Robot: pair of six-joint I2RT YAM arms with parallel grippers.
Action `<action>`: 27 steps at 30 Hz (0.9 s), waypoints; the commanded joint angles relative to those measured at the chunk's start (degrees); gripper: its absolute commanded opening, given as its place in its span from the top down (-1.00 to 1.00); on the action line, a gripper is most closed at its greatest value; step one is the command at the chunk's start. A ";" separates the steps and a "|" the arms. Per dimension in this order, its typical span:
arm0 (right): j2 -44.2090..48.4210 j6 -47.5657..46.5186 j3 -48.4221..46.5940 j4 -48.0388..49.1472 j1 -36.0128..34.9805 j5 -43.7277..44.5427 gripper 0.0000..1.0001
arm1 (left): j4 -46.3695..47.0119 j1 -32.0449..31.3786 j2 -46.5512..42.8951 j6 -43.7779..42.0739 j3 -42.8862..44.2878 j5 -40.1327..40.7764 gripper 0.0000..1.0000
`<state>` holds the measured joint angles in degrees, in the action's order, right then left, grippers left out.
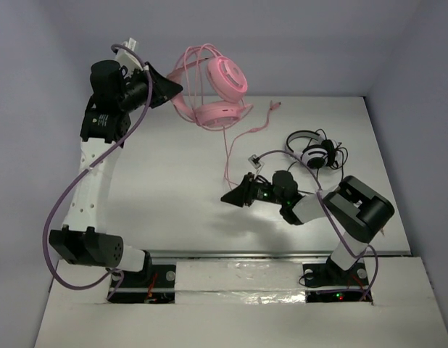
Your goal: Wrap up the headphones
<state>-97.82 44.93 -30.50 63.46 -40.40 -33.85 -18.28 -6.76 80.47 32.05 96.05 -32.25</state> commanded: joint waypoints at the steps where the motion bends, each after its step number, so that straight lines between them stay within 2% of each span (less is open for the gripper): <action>1: 0.78 0.51 2.46 5.71 -1.43 1.23 0.10 | 5.80 2.28 -0.14 4.69 4.31 2.17 1.00; 4: 3.33 1.04 5.53 5.27 -3.09 3.69 0.03 | 8.25 2.99 0.30 7.05 1.88 2.37 1.00; 6: 6.57 0.26 5.28 1.16 -5.02 4.22 0.07 | 10.72 2.99 0.13 8.28 -0.59 3.68 1.00; 9: 10.88 -4.03 2.39 -12.18 -8.36 7.11 0.49 | 11.60 2.99 -0.40 8.20 -5.16 9.46 1.00; 10: 13.16 -5.10 1.42 -16.31 -10.99 8.34 0.74 | 12.04 2.99 -0.92 8.03 -7.78 12.53 1.00; 11: 13.88 -5.90 0.45 -22.44 -12.14 9.31 0.85 | 12.91 2.99 -1.19 8.11 -9.03 13.78 1.00; 13: 14.41 -5.91 -1.57 -24.52 -15.12 9.59 1.00 | 13.62 2.99 -1.19 7.85 -12.27 17.03 1.00; 15: 14.15 -5.99 -4.29 -28.55 -17.85 9.32 1.00 | 13.89 2.99 -0.58 7.68 -14.22 19.23 1.00; 19: 11.43 -9.41 -17.45 -42.60 -26.28 11.70 1.00 | 15.11 2.99 0.92 8.99 -18.61 23.88 1.00; 22: 10.46 -9.59 -21.87 -45.52 -28.58 11.70 1.00 | 14.25 2.99 3.19 7.86 -18.45 26.34 1.00; 25: 8.44 -10.91 -28.54 -51.14 -31.05 11.70 1.00 | 12.13 0.36 4.61 4.96 -19.49 30.21 1.00; 27: 7.30 -14.32 -35.28 -59.56 -31.58 12.39 1.00 | 9.33 -3.93 5.31 1.98 -19.41 33.55 1.00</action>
<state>-89.41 35.38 -58.22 15.14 -70.65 -21.98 -12.73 -6.13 86.74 35.20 76.18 -3.79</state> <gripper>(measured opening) 0.040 0.088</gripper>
